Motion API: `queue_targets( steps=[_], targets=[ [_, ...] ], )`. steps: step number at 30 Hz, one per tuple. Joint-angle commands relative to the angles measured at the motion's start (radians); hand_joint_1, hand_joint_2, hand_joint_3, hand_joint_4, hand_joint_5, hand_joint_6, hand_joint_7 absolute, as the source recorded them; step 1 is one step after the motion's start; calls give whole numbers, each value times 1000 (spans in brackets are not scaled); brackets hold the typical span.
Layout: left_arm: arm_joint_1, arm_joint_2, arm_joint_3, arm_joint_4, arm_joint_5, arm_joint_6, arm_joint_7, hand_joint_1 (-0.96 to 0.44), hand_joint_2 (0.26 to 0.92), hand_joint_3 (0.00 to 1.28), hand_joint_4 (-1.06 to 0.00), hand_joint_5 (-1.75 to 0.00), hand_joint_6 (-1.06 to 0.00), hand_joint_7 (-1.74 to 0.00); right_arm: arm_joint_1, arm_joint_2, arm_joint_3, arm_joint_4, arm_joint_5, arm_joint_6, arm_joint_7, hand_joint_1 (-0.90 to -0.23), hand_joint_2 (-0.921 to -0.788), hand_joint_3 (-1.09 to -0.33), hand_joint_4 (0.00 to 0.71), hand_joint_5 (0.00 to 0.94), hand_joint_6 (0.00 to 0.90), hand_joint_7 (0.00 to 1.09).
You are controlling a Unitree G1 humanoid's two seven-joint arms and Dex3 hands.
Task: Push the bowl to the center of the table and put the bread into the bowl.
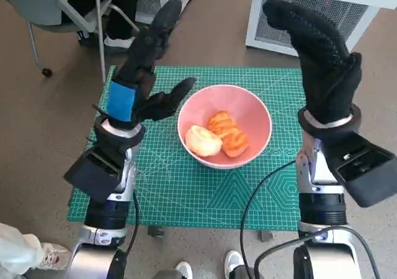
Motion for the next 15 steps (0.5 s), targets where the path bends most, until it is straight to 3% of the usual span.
queue_targets(
  steps=[1, 15],
  targets=[
    [8, -7, 6, 11, -11, -24, 1, -510, 921, 384, -260, -10, -298, -91, 1, -4, 4, 19, -12, -1, 3, -562, -921, -789, 232, 61, -1, 615],
    [24, -1, 12, 4, -21, -23, -7, -514, 921, 377, -251, -2, -296, -80, 2, 3, 8, 24, 6, 8, 12, -557, -921, -790, 233, 56, -1, 613]
  ],
)
